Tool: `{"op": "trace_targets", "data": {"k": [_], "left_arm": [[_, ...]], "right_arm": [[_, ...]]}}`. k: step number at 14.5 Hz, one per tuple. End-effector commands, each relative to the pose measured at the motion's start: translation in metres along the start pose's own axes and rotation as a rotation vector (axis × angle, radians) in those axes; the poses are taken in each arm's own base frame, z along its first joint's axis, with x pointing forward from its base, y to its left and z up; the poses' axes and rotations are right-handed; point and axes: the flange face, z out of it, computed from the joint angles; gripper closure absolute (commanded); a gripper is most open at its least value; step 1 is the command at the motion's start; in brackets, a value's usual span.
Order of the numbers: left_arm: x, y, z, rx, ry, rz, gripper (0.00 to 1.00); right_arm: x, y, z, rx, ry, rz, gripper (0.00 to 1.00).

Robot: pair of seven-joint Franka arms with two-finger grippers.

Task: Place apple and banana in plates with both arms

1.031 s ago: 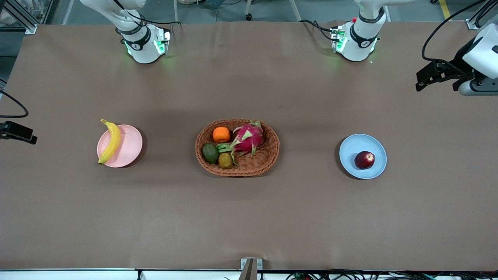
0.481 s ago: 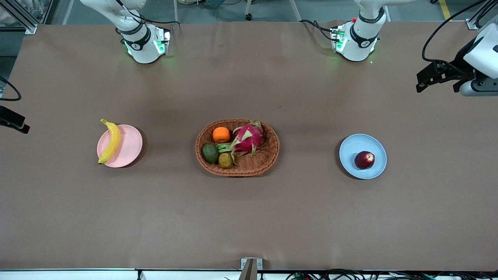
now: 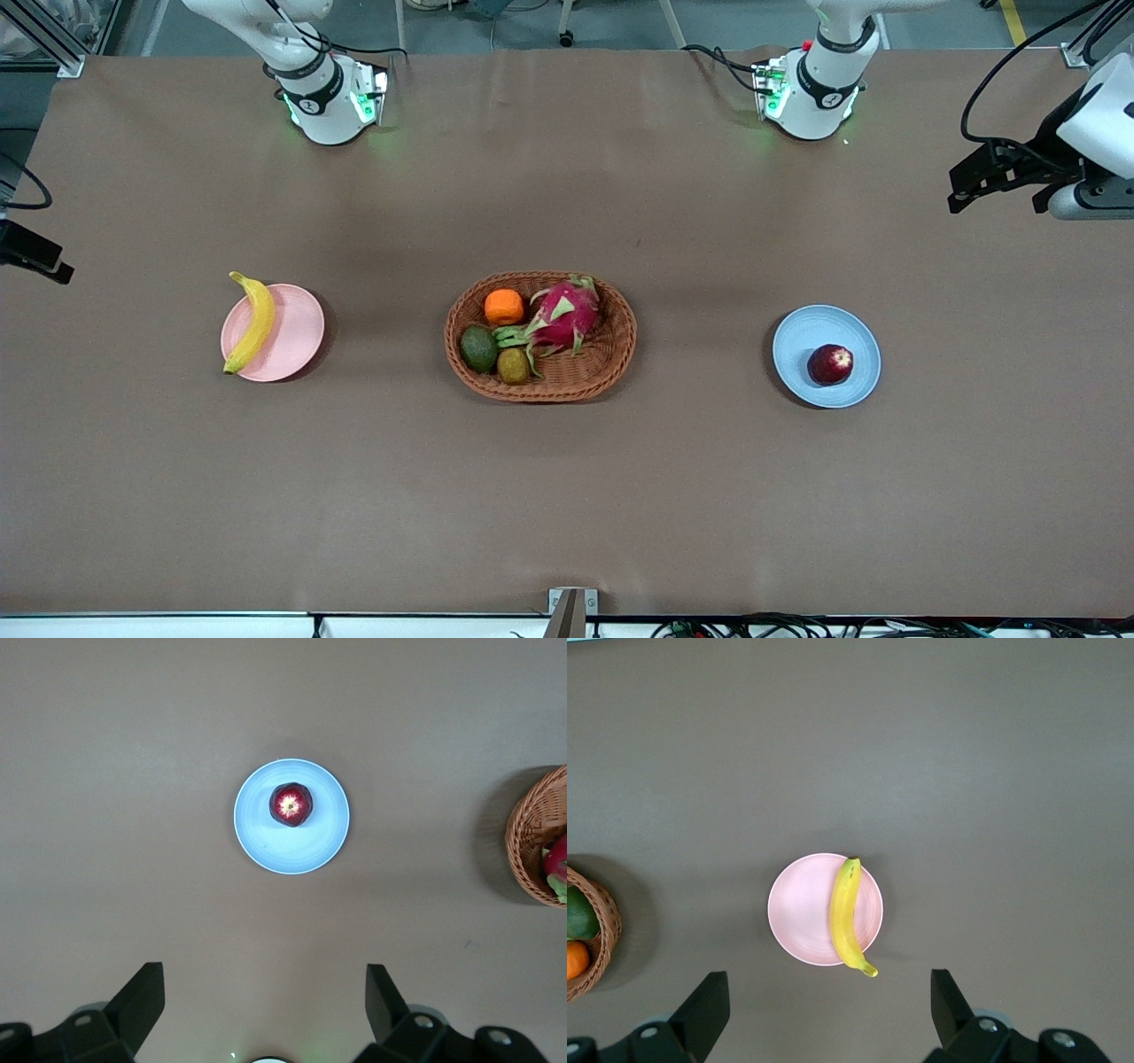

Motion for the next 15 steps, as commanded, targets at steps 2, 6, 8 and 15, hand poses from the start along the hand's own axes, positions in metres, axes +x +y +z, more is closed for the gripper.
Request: {"op": "trace_targets", "data": {"k": [2, 6, 8, 15], "left_arm": [[-0.003, 0.000, -0.003, 0.002, 0.004, -0.011, 0.00], [-0.007, 0.001, -0.006, 0.004, -0.013, -0.008, 0.00], [-0.007, 0.000, -0.006, 0.005, -0.011, -0.008, 0.00], [-0.004, -0.001, -0.009, 0.003, -0.003, -0.005, 0.00]], "right_arm": [[-0.044, -0.001, 0.000, 0.013, 0.019, 0.012, 0.00], [-0.044, -0.001, 0.004, 0.013, 0.022, 0.012, 0.00], [-0.041, -0.001, 0.005, 0.012, 0.043, 0.010, 0.00], [-0.031, 0.000, -0.003, 0.010, 0.075, 0.006, 0.00]]}}
